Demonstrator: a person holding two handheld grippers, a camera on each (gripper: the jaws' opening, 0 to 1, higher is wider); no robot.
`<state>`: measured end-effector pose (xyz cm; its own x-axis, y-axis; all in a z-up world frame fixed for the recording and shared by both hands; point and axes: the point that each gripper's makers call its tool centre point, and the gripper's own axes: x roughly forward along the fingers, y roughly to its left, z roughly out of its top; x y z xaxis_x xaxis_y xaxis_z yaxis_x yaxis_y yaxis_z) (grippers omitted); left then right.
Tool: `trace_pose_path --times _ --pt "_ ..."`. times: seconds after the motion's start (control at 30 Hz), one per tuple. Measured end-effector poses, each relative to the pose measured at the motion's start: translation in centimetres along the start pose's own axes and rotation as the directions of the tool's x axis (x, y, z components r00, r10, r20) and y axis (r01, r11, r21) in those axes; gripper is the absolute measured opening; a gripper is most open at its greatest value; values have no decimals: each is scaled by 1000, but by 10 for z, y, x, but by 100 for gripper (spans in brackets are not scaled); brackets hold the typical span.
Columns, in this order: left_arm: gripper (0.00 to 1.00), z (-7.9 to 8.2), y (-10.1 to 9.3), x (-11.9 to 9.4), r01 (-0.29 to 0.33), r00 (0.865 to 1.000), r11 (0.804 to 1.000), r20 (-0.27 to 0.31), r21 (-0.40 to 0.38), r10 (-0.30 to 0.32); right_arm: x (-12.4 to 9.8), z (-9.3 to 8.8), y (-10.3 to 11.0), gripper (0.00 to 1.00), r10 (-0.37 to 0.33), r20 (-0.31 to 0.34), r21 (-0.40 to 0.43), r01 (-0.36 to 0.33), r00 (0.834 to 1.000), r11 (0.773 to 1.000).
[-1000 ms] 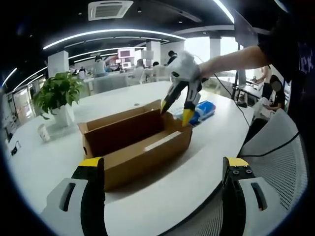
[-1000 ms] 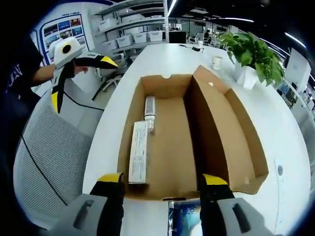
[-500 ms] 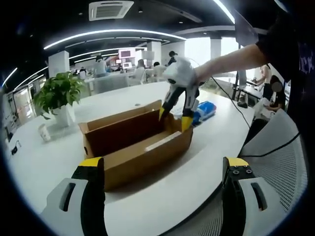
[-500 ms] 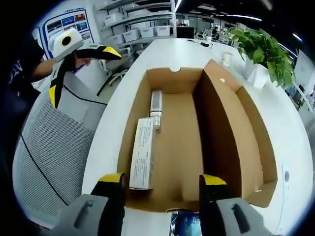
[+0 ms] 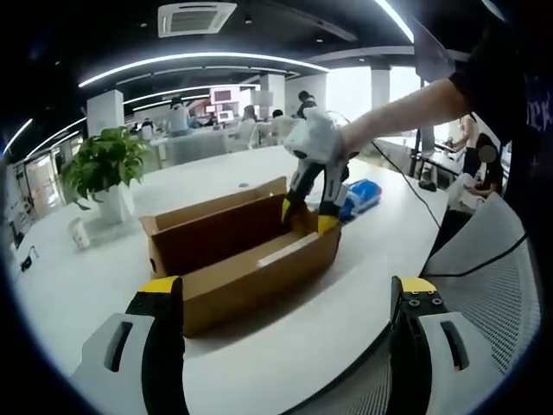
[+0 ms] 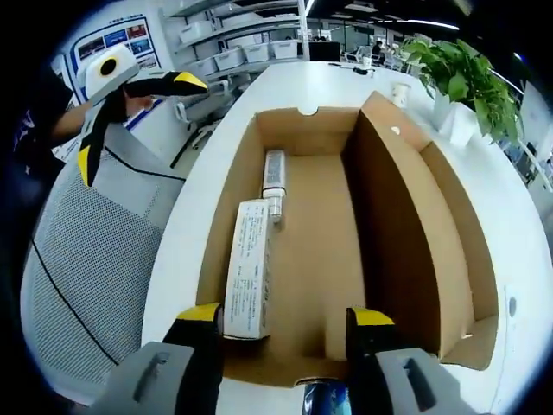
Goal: Operate the shoe box by opening the lid, removing the specified soft item, and placing it in the target area until the item is outside and the box remains undamaged.
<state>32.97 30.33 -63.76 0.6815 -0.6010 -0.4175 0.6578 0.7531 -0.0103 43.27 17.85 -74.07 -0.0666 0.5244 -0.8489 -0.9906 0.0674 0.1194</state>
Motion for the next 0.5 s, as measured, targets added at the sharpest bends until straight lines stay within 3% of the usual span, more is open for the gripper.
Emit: trace_pose_path --times 0.5 --pt "99 1 2 0 -8 1000 1000 5 -2 8 5 3 3 47 -6 10 -35 7 1000 999"
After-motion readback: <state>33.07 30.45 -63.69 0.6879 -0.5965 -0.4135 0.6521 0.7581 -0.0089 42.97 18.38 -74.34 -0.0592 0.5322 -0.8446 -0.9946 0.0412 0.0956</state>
